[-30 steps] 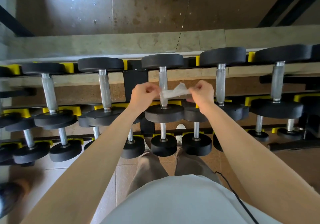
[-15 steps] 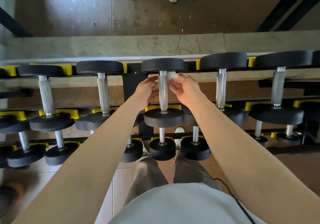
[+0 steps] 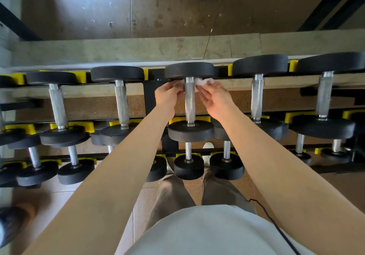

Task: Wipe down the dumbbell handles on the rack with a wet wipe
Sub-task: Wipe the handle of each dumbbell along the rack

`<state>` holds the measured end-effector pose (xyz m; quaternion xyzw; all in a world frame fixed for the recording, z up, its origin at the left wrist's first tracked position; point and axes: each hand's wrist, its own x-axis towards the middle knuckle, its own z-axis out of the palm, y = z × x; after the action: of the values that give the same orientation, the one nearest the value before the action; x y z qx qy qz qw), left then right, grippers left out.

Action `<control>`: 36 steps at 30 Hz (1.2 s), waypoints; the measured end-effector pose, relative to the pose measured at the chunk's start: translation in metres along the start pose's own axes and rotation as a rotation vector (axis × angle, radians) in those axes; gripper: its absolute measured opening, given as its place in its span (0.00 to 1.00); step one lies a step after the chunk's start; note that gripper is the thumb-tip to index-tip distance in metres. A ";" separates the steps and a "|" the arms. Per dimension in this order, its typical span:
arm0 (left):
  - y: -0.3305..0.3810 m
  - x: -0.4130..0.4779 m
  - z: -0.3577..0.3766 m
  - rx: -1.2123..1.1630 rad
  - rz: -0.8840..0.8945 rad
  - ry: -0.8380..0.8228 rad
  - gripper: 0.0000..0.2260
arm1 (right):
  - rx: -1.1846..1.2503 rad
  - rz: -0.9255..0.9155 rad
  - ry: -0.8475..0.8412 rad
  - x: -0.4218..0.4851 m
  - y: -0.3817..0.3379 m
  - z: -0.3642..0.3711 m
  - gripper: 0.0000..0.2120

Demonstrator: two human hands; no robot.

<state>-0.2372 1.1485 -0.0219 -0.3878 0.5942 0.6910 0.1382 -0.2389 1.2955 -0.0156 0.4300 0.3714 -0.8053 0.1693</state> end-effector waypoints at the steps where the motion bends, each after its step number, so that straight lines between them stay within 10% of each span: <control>1: -0.002 -0.001 0.003 0.034 -0.011 -0.024 0.07 | 0.036 -0.014 0.006 -0.001 -0.001 -0.006 0.16; 16: -0.026 -0.017 -0.010 0.455 0.078 -0.021 0.06 | -0.230 -0.120 0.220 -0.009 0.006 -0.024 0.05; 23: -0.029 -0.026 -0.045 0.745 0.155 -0.024 0.11 | -0.856 -0.101 -0.015 -0.015 0.021 -0.028 0.04; 31: -0.035 -0.040 -0.029 0.923 0.104 -0.093 0.10 | -1.363 -0.327 0.194 -0.014 0.007 -0.058 0.07; 36: -0.022 -0.044 -0.052 0.980 0.029 -0.109 0.08 | -1.739 -0.257 -0.139 -0.017 0.026 -0.046 0.08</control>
<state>-0.1748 1.1175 -0.0066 -0.2323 0.8466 0.3511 0.3256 -0.1878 1.3111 -0.0298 0.0540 0.8872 -0.2746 0.3667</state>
